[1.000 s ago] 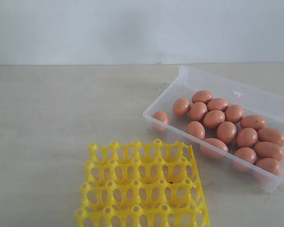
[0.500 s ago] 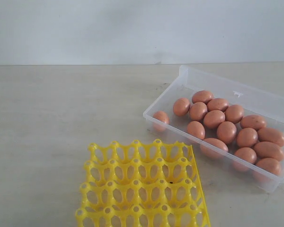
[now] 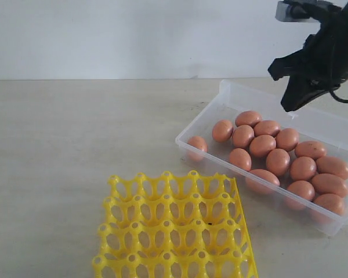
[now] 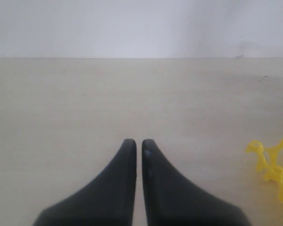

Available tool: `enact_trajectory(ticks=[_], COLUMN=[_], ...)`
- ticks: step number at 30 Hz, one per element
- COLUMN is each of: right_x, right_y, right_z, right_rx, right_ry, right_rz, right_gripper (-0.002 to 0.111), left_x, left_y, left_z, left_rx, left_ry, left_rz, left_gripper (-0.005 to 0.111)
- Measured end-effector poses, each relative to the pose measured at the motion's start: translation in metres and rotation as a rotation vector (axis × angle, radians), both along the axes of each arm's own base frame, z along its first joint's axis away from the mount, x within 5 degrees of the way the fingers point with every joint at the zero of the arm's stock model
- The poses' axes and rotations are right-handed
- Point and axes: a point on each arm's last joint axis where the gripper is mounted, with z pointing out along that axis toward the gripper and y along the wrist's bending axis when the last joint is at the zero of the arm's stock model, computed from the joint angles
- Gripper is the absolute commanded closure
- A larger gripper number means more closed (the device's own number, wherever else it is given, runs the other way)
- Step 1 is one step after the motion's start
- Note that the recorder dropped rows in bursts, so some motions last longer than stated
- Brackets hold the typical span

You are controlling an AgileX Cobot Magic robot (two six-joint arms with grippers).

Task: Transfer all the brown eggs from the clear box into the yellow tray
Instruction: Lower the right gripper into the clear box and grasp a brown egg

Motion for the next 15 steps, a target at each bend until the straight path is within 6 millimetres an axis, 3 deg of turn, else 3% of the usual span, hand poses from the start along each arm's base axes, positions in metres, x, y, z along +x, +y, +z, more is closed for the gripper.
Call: enact_trajectory(ticks=[6, 8, 9, 11, 12, 15], right_x=[0.022, 0.026, 0.027, 0.031, 0.035, 0.041], right_y=[0.004, 0.006, 0.007, 0.010, 0.011, 0.011], right_z=[-0.030, -0.037, -0.040, -0.050, -0.056, -0.062], right_rx=[0.022, 0.029, 0.036, 0.072, 0.091, 0.091], right_ry=[0.021, 0.006, 0.005, 0.016, 0.015, -0.010], right_rz=[0.097, 0.160, 0.180, 0.203, 0.199, 0.163], right_gripper=[0.106, 0.090, 0.073, 0.050, 0.045, 0.045], left_x=[0.000, 0.000, 0.000, 0.000, 0.000, 0.000], left_y=[0.000, 0.000, 0.000, 0.000, 0.000, 0.000], left_z=[0.000, 0.000, 0.000, 0.000, 0.000, 0.000], left_rx=[0.000, 0.000, 0.000, 0.000, 0.000, 0.000], left_ry=[0.000, 0.000, 0.000, 0.000, 0.000, 0.000], left_rz=[0.000, 0.000, 0.000, 0.000, 0.000, 0.000], left_gripper=[0.103, 0.103, 0.103, 0.103, 0.103, 0.103])
